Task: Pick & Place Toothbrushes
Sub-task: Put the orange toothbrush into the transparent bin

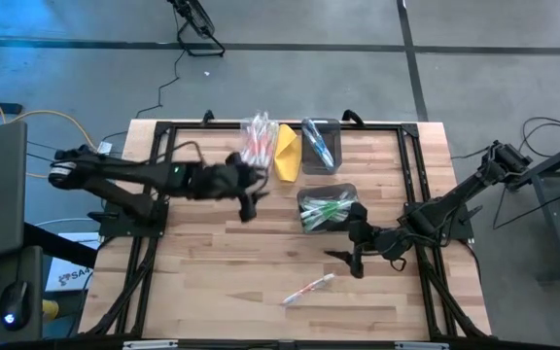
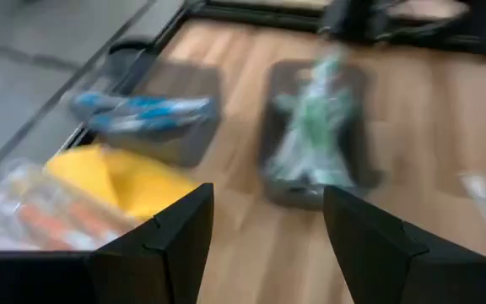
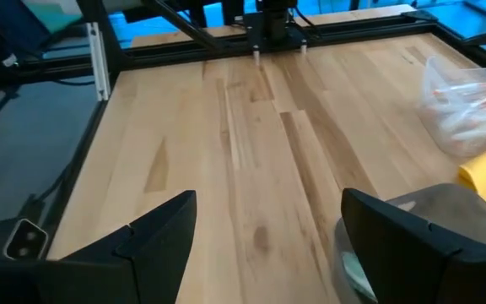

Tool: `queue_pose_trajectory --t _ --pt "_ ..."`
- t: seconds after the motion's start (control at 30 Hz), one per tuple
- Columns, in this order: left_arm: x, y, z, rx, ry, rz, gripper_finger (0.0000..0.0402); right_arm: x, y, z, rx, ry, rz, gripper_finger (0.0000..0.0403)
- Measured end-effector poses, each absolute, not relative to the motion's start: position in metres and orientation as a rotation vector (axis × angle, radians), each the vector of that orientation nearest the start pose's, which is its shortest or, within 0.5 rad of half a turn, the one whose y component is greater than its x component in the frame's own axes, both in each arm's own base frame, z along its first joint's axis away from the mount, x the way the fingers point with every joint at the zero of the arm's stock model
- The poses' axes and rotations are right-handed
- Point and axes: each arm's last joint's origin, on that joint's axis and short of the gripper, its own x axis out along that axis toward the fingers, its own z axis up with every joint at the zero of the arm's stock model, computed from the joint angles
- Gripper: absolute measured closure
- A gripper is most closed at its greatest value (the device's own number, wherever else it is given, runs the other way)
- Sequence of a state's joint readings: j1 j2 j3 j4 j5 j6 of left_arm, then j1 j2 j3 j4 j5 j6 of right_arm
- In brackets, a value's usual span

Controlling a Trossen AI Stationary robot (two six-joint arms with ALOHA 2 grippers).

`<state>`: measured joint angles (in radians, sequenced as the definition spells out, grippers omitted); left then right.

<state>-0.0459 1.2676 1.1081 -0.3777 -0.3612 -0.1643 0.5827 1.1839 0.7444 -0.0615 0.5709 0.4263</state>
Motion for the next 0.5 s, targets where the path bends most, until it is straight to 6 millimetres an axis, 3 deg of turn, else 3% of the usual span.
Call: queue_pose_trajectory --t 0.23,0.5 --pt "0.262 -0.062 0.335 0.047 0.464 0.166 0.0184 0.217 0.125 0.256 0.162 0.389 -0.066 0.0115" --pt "0.242 -0.113 0.326 0.15 0.46 0.073 0.0184 0.221 0.128 0.261 0.193 0.326 -0.047 0.0115"
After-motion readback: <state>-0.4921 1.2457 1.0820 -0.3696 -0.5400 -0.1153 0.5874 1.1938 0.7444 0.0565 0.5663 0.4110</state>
